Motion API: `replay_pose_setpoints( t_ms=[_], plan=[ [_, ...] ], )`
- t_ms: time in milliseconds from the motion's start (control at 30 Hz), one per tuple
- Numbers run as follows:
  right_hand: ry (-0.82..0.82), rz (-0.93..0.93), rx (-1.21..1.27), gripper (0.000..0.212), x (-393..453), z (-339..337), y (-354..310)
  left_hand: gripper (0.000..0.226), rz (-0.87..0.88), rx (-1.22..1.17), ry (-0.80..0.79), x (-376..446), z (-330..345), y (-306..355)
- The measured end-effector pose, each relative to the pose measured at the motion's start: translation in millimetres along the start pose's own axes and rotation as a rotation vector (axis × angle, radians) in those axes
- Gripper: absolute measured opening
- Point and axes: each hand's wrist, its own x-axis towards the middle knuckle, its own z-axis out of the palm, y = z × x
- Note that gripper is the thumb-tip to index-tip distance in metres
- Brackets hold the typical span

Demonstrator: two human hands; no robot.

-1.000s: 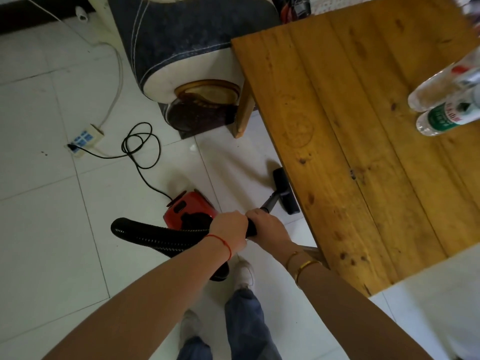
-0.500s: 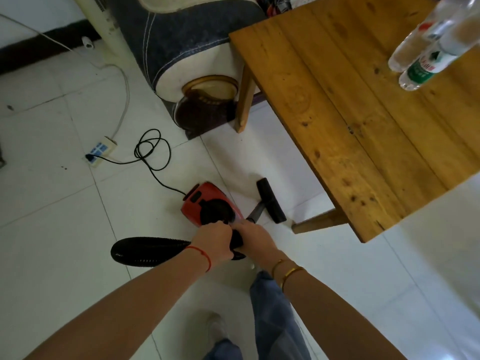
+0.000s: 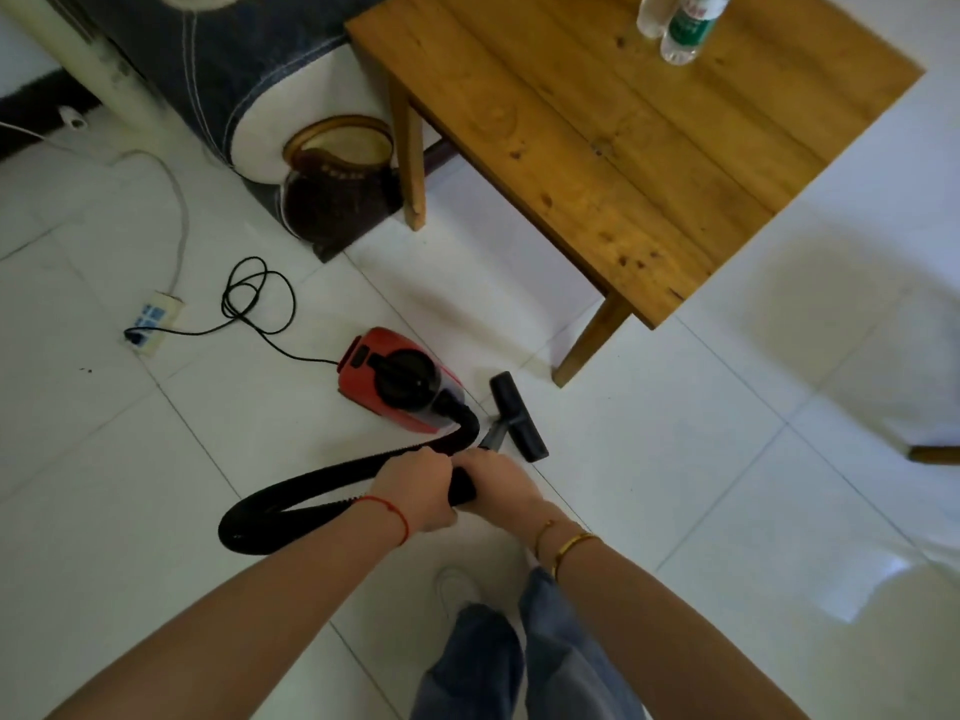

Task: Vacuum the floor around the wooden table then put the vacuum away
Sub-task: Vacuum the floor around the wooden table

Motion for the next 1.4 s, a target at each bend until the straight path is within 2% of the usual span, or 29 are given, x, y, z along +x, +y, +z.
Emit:
replay_pose_setpoints(
  t_ms=[100,500,767,967,1400],
  plan=[
    [0.003,0.034,0.021,0.014,-19,5,11,0.016,0.016,0.032,-0.018,-7,4,18],
    [0.051,0.139,0.040,0.017,-81,5,80,0.022,0.109,0.126,-0.027,-3,15,110],
    [0.024,0.048,-0.042,0.020,-94,-22,153,0.022,0.084,0.001,0.022,27,29,174],
    [-0.009,0.007,-0.129,0.019,-87,-69,220,0.023,0.035,-0.087,0.074,70,11,234],
    [-0.079,-0.038,-0.283,0.017,-41,-232,386,0.011,-0.040,-0.262,0.158,213,-81,377]
  ],
)
